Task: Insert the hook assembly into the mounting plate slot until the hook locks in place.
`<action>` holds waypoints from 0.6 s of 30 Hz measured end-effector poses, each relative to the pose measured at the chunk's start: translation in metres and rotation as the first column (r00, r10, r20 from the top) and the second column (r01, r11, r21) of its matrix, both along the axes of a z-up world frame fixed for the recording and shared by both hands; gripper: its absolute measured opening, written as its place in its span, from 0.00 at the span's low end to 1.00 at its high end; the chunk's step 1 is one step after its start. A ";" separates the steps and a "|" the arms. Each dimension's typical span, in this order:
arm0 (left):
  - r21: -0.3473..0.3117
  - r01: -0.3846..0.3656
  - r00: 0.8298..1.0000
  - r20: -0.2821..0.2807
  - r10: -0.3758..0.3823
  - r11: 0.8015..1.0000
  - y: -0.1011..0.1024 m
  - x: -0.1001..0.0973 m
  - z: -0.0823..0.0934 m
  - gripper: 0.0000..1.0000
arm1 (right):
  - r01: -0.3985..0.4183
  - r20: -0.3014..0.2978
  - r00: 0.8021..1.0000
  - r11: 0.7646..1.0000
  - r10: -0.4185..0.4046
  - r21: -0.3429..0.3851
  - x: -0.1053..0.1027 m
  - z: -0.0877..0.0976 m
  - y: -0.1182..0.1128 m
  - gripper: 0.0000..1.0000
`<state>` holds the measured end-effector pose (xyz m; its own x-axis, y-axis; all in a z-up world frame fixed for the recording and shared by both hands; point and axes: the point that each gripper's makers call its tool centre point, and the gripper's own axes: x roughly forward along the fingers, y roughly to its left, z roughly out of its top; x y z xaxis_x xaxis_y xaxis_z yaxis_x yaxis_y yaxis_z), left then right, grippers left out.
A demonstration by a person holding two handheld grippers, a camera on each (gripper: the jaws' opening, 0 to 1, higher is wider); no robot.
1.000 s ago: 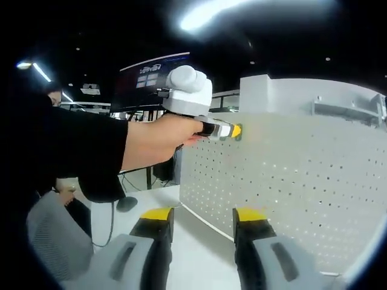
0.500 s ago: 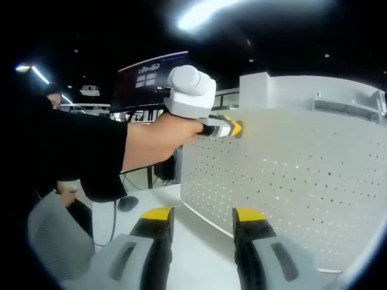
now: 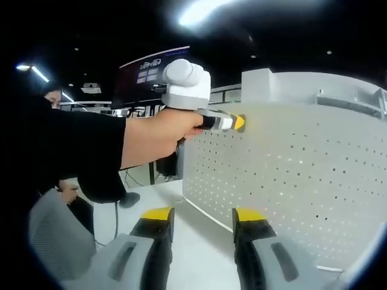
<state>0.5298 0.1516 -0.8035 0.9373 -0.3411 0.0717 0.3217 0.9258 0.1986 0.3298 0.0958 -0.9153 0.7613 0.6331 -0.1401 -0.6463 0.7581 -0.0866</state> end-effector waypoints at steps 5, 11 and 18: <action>-0.051 0.001 1.000 -0.008 -0.002 0.999 0.001 -0.001 0.000 0.04 | 0.006 -0.004 1.000 1.000 -0.006 -0.003 0.000 -0.002 -0.002 0.36; -0.049 -0.004 1.000 -0.002 0.004 0.999 0.001 -0.005 -0.002 0.05 | -0.001 -0.007 1.000 1.000 0.001 -0.008 0.000 -0.003 0.000 0.35; -0.037 -0.004 1.000 -0.002 0.004 0.999 0.001 -0.010 -0.003 0.04 | -0.008 -0.007 1.000 1.000 0.007 -0.009 -0.002 -0.003 0.002 0.35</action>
<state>0.5195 0.1521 -0.8065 0.9388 -0.3345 0.0822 0.3184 0.9338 0.1634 0.3281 0.0976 -0.9185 0.7555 0.6374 -0.1513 -0.6526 0.7525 -0.0889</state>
